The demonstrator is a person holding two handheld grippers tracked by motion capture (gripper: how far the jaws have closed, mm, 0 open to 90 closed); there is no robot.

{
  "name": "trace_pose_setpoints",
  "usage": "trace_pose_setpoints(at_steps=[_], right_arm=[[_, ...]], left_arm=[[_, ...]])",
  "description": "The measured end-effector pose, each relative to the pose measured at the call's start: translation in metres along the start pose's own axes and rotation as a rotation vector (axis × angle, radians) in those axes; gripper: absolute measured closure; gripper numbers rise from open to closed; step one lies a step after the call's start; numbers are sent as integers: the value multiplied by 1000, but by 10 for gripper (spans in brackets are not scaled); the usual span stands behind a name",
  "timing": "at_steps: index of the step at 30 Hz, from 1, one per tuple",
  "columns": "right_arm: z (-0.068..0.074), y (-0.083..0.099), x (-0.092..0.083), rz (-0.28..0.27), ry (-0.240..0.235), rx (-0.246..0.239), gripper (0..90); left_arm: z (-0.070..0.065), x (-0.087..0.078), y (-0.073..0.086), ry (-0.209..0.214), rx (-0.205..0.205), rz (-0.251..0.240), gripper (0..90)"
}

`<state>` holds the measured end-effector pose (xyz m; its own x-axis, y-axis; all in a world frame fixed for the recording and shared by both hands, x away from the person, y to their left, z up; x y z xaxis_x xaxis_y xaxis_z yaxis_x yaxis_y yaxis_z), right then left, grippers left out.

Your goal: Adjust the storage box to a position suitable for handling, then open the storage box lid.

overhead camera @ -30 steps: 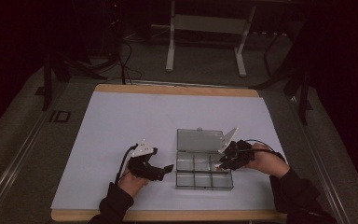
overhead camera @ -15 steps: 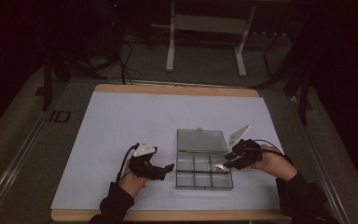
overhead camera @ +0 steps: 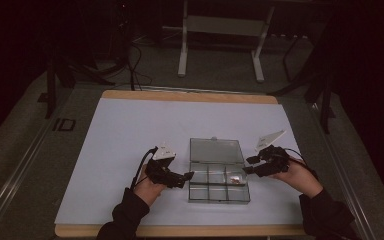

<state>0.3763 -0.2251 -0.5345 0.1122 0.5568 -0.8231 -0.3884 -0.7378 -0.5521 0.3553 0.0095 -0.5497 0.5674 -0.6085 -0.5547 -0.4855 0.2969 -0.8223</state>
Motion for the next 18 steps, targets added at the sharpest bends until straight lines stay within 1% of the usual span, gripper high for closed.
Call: trace_pose_setpoints(at_steps=[1, 2, 4, 5, 6, 7, 8, 10, 13, 14, 16, 17, 18], right_arm=[[-6, 0, -3, -30, 18, 27, 559], [-6, 0, -3, -30, 18, 27, 559], [-11, 1, -4, -54, 35, 49, 550], [-15, 2, -4, -67, 57, 65, 548], [-15, 2, -4, -67, 57, 65, 548], [-20, 4, -4, -74, 82, 76, 543], [-20, 4, -4, -74, 82, 76, 543], [-25, 4, -4, -92, 105, 93, 543], [-32, 5, -1, -117, 123, 128, 541], [-32, 5, -1, -119, 124, 131, 535], [-35, 5, 2, -125, 130, 142, 532], [-36, 5, 3, -129, 132, 151, 531], [-36, 5, 3, -129, 132, 151, 531]], left_arm=[[0, 1, -1, 0, 1, 2, 48], [0, 2, -1, 2, -2, 5, 48], [1, 4, -2, 4, -8, 19, 52], [2, 6, -3, 8, -19, 24, 53], [2, 6, -3, 8, -19, 24, 56], [3, 7, -4, 0, -19, 25, 59], [5, 9, -4, -3, -19, 31, 59], [8, 11, -4, -4, -32, 45, 59], [14, 14, -9, -11, -54, 50, 61], [15, 15, -10, -11, -59, 50, 61], [18, 18, -15, -4, -82, 49, 61], [20, 19, -17, -8, -94, 49, 62], [20, 19, -17, -8, -94, 49, 67]])
Point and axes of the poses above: each handheld gripper's, and its own axes: x roughly forward along the jaws, y roughly out of its underside, z roughly to its left, the point moved 10 cm from there along x, roughly forward along the jaws, and after that the axes turned 7 degrees about -y, right-handed, at the moved point
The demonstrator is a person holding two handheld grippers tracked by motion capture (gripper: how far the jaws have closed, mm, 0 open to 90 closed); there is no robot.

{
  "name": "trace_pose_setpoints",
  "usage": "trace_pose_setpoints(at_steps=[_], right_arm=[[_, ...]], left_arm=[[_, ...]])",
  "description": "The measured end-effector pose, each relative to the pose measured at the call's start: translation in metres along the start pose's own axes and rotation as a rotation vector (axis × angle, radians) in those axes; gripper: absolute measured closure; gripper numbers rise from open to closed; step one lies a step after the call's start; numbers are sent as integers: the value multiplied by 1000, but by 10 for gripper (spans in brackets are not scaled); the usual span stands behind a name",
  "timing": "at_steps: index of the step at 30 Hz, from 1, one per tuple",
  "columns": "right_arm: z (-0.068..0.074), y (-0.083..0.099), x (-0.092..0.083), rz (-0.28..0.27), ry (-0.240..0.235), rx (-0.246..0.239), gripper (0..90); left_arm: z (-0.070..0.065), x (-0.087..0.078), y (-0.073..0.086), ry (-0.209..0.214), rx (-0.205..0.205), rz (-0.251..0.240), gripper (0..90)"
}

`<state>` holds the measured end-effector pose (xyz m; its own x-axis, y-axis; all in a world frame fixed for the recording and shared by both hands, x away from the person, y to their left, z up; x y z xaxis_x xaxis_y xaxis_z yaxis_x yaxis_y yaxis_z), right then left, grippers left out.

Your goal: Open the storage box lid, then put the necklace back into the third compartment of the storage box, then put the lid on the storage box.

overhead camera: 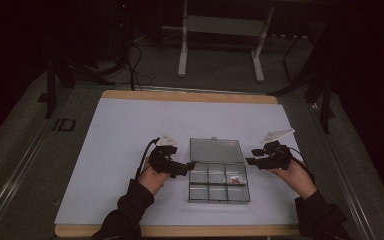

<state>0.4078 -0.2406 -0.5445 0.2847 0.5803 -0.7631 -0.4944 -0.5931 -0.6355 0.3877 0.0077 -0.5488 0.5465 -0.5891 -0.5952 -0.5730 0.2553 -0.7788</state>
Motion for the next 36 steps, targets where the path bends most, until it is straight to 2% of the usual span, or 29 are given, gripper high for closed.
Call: trace_pose_setpoints(at_steps=[6, 10, 11, 12, 16, 19, 21, 23, 24, 26, 29, 33, 36], right_arm=[[-1, -5, 9, -15, 10, 11, 531], [-1, -9, 12, -20, 19, 13, 531], [-1, -9, 12, -20, 19, 13, 531], [-1, -9, 13, -20, 18, 14, 531], [0, -9, 16, -14, 20, 7, 531], [0, -10, 18, -15, 27, 9, 524], [-1, -10, 18, -17, 24, 13, 524], [-1, -10, 18, -21, 28, 17, 523], [-1, -10, 18, -21, 28, 17, 523], [-3, -9, 19, -22, 29, 29, 520], [-4, -8, 20, -20, 28, 37, 518], [-5, -8, 23, -18, 35, 37, 506], [-4, -8, 25, -15, 39, 34, 488]], left_arm=[[2, 18, -8, -18, -29, 32, 99], [7, 30, -10, -11, -99, 46, 109], [7, 30, -10, -11, -99, 46, 125], [10, 35, -8, -10, -129, 61, 125], [11, 45, -3, -1, -168, 86, 161], [14, 51, 2, -5, -218, 109, 229], [15, 55, 5, 15, -263, 134, 236], [15, 58, 7, 54, -306, 151, 319], [15, 59, 7, 54, -312, 156, 319], [12, 61, 9, 100, -350, 165, 364], [10, 61, 7, 125, -348, 166, 411], [10, 61, 7, 123, -341, 172, 425], [9, 59, 5, 125, -321, 152, 470]])
Point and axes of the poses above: each handheld gripper's, and its own axes: x roughly forward along the jaws, y roughly out of its underside, z roughly to its left, the point moved 10 cm from there along x, roughly forward along the jaws, and after that the axes turned 7 degrees about -y, right-handed, at the moved point
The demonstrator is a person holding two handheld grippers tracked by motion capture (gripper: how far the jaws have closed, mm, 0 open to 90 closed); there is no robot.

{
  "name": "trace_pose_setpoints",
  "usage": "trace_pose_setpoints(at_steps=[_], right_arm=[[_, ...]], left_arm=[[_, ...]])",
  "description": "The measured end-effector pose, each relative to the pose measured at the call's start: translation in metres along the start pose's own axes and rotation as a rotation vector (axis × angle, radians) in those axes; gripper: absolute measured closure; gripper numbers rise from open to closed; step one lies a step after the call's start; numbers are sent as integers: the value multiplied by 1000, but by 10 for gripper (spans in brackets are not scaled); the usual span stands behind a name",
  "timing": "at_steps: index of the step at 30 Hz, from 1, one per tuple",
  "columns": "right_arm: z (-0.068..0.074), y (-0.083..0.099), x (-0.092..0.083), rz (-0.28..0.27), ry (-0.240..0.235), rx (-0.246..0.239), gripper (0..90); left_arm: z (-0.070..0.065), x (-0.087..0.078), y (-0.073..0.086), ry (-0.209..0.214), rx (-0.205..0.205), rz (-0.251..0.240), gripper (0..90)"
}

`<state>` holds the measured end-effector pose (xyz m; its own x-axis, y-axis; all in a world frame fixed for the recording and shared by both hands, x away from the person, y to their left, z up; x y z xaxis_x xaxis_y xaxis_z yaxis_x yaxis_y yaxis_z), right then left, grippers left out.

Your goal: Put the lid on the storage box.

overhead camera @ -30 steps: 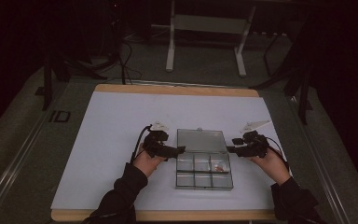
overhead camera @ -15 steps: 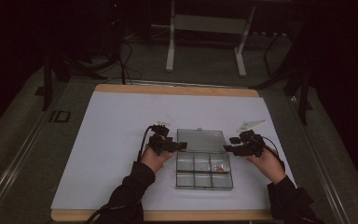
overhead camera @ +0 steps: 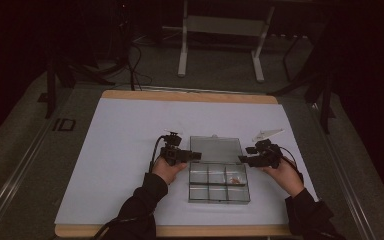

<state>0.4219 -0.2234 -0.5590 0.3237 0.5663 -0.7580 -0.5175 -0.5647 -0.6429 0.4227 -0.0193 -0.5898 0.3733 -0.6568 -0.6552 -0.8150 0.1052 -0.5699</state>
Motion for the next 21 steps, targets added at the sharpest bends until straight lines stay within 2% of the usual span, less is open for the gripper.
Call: trace_pose_setpoints(at_steps=[2, 3, 4, 7, 13, 16, 21], right_arm=[[0, 0, 0, -2, 4, 6, 487], [-1, -1, 0, -5, 4, 9, 486], [-1, -1, 0, -5, 4, 9, 486], [0, -3, -1, -14, -3, 13, 484], [2, -5, -2, -32, -14, 20, 489], [3, -6, -2, -42, -21, 28, 514], [6, -6, -1, -41, -28, 21, 564]], left_arm=[[-3, -2, -2, -9, 35, -26, 516], [-7, -5, -4, -27, 84, -50, 534], [-7, -5, -4, -27, 84, -50, 542], [-10, -10, -6, -52, 142, -75, 579], [-11, -15, -6, -56, 170, -103, 633], [-13, -18, -6, -65, 199, -125, 665], [-15, -23, -6, -66, 219, -139, 717]])
Point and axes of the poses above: each handheld gripper's, and its own axes: x roughly forward along the jaws, y roughly out of its underside, z roughly to its left, the point moved 10 cm from there along x, roughly forward along the jaws, and after that the axes turned 7 degrees about -y, right-handed, at the moved point
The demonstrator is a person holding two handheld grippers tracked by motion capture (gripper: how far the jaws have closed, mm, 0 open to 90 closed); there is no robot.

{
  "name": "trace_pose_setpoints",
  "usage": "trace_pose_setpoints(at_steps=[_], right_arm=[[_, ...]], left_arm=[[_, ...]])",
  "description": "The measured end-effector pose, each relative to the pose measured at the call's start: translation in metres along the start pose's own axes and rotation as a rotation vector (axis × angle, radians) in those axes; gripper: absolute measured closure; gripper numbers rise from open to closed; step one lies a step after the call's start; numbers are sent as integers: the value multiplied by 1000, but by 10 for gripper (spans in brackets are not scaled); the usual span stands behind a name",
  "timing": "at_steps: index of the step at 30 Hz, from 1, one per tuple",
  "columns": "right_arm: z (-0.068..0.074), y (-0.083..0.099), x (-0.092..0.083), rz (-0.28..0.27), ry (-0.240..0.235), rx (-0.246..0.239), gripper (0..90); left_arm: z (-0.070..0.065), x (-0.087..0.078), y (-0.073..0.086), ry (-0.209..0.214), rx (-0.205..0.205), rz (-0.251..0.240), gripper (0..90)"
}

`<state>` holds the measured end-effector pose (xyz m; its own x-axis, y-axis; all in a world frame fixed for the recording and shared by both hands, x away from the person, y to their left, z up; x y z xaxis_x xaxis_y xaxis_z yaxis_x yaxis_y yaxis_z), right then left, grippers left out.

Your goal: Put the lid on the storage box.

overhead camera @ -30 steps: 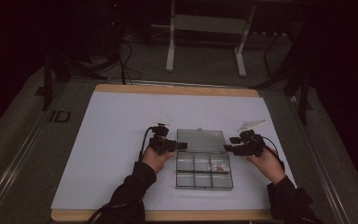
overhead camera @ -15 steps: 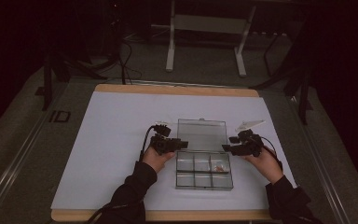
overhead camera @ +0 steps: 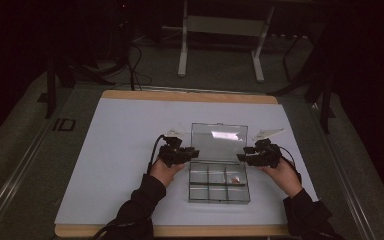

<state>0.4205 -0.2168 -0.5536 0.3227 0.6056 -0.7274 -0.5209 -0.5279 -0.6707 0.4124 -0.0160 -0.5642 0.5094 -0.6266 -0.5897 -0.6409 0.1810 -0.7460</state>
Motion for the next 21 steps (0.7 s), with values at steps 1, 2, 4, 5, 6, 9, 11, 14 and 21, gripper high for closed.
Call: trace_pose_setpoints(at_steps=[1, 2, 4, 5, 6, 9, 11, 14, 21], right_arm=[[0, 0, 0, 0, 0, 0, 564], [1, 0, 0, 2, -2, -5, 575], [3, 1, 0, 2, 2, -20, 602], [4, 1, 0, 4, 7, -31, 614], [5, 1, -1, 8, 15, -37, 628], [5, 1, -2, 9, 24, -45, 654], [4, 1, -3, 6, 19, -45, 668], [5, 1, -5, 2, 17, -50, 679], [7, 0, -11, -25, 9, -59, 683]], left_arm=[[0, -1, 0, 0, 6, -4, 717], [-1, -2, 0, 0, 10, -6, 725], [-2, -4, 0, -9, 26, -9, 739], [-2, -4, 0, -10, 31, -11, 742], [-2, -5, 0, -13, 38, -12, 743], [-3, -5, 0, -14, 40, -12, 743], [-4, -7, -1, -16, 49, -22, 743], [-5, -8, -2, -12, 53, -32, 745], [-7, -10, -5, -16, 69, -45, 742]])
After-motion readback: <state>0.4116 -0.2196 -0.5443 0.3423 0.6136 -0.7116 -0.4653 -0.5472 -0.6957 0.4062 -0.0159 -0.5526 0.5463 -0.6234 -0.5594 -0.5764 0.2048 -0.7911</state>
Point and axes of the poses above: each handheld gripper's, and its own axes: x roughly forward along the jaws, y roughly out of its underside, z roughly to its left, the point moved 10 cm from there along x, roughly forward along the jaws, and after that the axes turned 7 degrees about -y, right-handed, at the moved point
